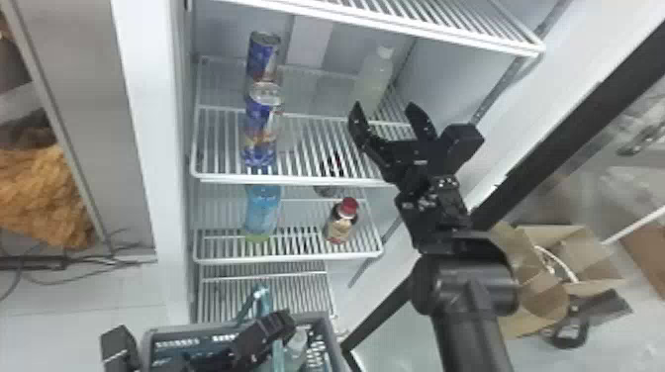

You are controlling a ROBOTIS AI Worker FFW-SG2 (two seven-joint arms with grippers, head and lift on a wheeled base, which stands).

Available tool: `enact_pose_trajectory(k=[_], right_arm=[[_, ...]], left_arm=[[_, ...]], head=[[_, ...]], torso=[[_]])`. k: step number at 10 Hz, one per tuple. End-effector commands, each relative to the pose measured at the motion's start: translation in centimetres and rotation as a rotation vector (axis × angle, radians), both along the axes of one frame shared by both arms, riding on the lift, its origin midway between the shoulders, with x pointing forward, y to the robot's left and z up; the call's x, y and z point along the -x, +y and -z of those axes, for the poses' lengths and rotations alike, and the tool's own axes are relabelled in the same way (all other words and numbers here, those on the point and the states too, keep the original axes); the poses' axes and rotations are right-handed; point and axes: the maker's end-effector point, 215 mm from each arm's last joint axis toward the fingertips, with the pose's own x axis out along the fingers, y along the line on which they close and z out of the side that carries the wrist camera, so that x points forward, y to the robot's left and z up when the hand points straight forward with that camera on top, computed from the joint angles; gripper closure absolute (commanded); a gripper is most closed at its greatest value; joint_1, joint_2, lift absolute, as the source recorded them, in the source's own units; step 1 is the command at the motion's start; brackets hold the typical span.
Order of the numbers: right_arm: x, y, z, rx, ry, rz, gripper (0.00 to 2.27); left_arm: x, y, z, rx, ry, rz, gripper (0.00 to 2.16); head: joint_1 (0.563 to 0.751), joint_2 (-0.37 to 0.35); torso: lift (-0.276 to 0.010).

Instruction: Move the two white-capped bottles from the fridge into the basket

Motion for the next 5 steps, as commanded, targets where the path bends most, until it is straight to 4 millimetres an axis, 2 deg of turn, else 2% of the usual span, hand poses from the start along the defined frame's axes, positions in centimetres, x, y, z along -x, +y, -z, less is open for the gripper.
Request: enact_pose_trajectory(k=[1, 3, 5], right_arm=[[-1.3, -0.1, -0.3, -0.008, -0.007, 0.001, 0.08], [-3.0, 0.5, -0.7, -0.001, -0.009, -0.007, 0.08], [-4.2, 0.3, -0.1, 0.003, 0.020, 0.008, 0.08]], left_arm=[[0.0, 0.0, -0.1, 0.001, 0.000, 0.000, 1.16], [-0.1, -0.1, -0.1, 0.002, -0.002, 0.002, 1.16], [0.0, -0.1, -0.1, 0.003, -0.002, 0.004, 1.16]], head=[[0.695, -0.350], [0.695, -0.350], [0.695, -0.350]], torso=[[0.000], [0.000], [0.000]])
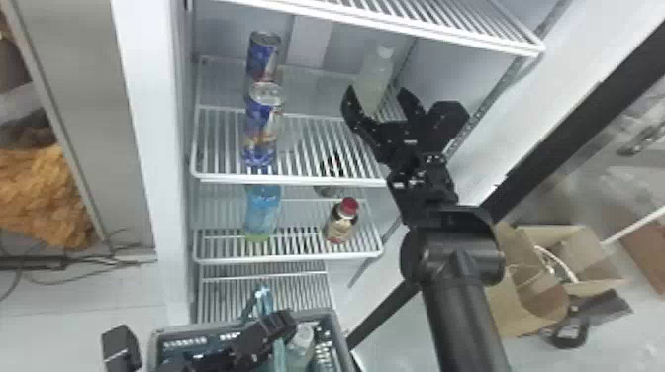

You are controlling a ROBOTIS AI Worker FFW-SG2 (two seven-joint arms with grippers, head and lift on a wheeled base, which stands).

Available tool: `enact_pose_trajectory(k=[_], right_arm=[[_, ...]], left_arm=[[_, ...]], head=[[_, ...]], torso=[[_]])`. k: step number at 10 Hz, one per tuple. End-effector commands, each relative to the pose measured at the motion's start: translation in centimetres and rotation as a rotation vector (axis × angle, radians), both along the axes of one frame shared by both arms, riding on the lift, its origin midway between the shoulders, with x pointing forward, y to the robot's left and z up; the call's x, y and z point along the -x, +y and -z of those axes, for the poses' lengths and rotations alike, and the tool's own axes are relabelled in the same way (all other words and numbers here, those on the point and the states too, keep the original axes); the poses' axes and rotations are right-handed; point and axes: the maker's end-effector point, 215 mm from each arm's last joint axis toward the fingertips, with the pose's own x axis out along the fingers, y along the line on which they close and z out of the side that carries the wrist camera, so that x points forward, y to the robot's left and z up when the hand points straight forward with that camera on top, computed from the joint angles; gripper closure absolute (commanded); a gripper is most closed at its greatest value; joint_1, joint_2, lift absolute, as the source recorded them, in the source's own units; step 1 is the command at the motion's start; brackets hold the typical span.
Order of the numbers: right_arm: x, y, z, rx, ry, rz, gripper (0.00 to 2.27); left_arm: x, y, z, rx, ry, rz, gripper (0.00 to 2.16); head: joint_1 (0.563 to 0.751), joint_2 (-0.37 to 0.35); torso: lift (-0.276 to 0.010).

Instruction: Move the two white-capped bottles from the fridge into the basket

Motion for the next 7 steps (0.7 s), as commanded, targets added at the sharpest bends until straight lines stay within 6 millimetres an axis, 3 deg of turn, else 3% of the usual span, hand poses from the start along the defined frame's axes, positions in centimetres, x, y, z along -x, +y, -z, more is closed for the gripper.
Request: enact_pose_trajectory(k=[1, 4, 7], right_arm=[[-0.5, -0.2, 0.5, 0.009, 0.017, 0.017, 0.08], [-2.3, -0.8, 1.4, 0.007, 0.041, 0.037, 0.08], [-4.4, -0.5, 0.5, 0.005, 0.029, 0.051, 0.08]], left_arm=[[-0.2, 0.0, -0.1, -0.001, -0.003, -0.002, 1.16], [-0.2, 0.0, -0.1, -0.001, -0.005, -0.002, 1.16], [-0.3, -0.2, -0.3, 0.002, -0.008, 0.001, 1.16]], head=[[0.695, -0.350], [0.695, -0.350], [0.695, -0.350]], torso=[[0.000], [0.000], [0.000]])
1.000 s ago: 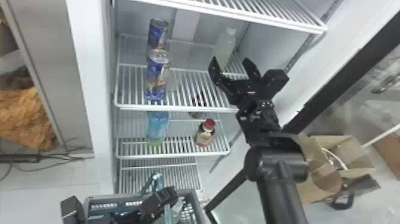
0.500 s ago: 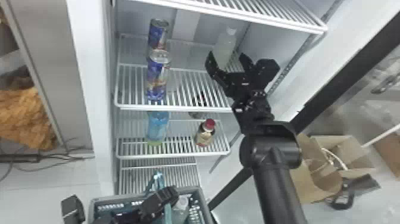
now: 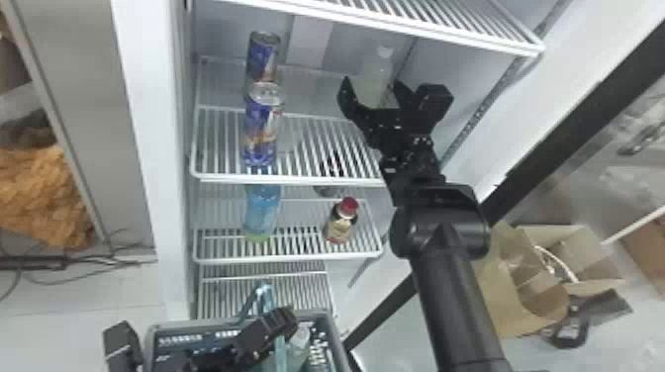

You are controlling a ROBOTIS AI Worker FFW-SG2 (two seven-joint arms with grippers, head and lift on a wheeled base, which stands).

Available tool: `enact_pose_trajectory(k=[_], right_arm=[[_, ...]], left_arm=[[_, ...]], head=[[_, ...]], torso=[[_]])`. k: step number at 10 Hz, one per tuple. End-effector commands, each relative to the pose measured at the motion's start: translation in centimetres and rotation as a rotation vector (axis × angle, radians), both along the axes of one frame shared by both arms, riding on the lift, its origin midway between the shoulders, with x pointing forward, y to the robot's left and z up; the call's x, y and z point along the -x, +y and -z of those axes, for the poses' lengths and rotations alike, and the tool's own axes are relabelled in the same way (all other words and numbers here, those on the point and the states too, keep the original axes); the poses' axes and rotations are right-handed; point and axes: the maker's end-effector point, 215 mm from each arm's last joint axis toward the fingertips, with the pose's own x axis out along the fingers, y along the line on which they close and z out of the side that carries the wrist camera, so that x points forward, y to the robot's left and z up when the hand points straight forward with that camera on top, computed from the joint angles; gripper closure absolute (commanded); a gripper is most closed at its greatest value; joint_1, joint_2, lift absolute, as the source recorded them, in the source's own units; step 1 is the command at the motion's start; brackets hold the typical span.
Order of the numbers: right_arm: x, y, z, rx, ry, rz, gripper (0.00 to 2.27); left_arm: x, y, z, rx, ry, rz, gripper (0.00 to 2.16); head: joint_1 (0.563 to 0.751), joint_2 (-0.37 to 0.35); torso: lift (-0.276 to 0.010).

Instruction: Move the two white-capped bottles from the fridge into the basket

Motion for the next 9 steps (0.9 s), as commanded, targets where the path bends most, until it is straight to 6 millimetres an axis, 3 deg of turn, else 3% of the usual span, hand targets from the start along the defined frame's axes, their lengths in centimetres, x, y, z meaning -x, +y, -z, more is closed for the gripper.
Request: enact_pose_trajectory(k=[1, 7, 9], right_arm=[[-1.0, 0.1, 0.0, -0.002, 0.003, 0.005, 0.08], [-3.2, -1.2, 1.7, -0.027, 0.055, 0.035, 0.09], [-3.6, -0.5, 2.0, -0.027, 0.064, 0.023, 0.22]], left_arm=[[-0.1, -0.1, -0.1, 0.000, -0.003, 0.002, 1.16], [-0.1, -0.2, -0.1, -0.001, -0.002, 0.002, 1.16], [-0.1, -0.3, -0.1, -0.002, -0.004, 0.008, 1.16]], head=[[0.695, -0.350], [0.695, -0.350], [0.695, -0.350]], torso=[[0.000], [0.000], [0.000]])
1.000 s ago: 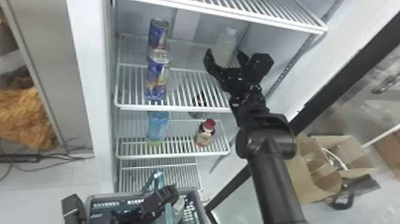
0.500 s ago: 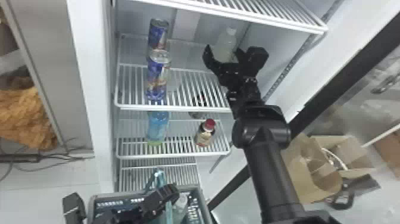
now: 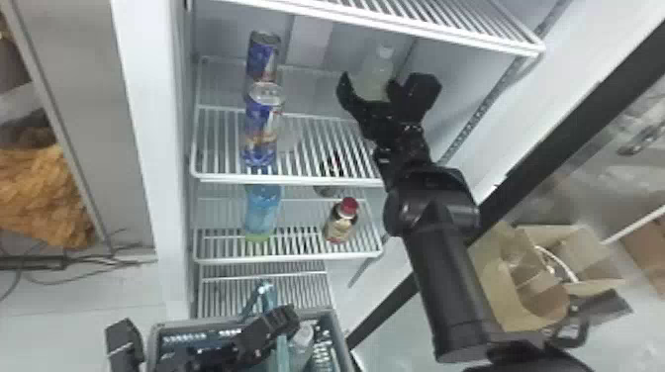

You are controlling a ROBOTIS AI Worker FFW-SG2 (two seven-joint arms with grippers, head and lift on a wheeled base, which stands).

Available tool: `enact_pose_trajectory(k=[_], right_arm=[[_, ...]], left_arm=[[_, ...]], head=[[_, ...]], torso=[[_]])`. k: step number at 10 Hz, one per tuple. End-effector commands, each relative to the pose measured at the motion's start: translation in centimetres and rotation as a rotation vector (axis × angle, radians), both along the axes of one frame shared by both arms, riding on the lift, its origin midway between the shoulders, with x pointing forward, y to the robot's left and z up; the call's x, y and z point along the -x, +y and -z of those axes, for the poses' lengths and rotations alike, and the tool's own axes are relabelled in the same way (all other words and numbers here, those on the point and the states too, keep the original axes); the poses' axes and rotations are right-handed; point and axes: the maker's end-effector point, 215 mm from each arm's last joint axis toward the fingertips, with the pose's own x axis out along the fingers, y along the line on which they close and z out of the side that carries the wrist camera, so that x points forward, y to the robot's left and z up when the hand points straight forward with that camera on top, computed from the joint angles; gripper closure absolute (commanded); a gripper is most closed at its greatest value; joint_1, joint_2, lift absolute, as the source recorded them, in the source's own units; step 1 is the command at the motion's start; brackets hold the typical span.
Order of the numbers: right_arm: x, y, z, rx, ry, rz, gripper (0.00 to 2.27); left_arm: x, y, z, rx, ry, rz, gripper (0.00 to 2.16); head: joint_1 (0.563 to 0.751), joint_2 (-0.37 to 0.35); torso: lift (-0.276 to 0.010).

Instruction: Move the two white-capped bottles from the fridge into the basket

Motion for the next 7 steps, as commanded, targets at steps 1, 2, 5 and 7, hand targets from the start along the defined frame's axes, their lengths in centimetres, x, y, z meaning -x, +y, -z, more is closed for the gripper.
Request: enact_pose_trajectory(k=[1, 2, 5, 7], right_arm=[[-0.2, 0.5, 0.6, -0.008, 0.015, -0.009, 0.46], [-0.3, 0.6, 0.5, -0.011, 0.018, -0.007, 0.72], [-0.2, 1.4, 0.1, -0.025, 0.015, -0.009, 0.91], [0.3, 1.8, -0.8, -0.024, -0.009, -0.014, 0.91]], left_arm=[[0.0, 0.0, 0.0, -0.002, 0.000, 0.001, 1.16], [-0.1, 0.0, 0.0, -0.001, -0.002, -0.002, 1.16], [0.0, 0.1, 0.1, -0.002, 0.001, -0.001, 1.16], [0.0, 0.1, 0.1, -0.001, 0.004, -0.004, 1.16]], head=[[0.695, -0.350], [0.695, -0.350], [0.695, -0.350], [0.695, -0.350]], torso=[[0.000], [0.000], [0.000], [0.000]])
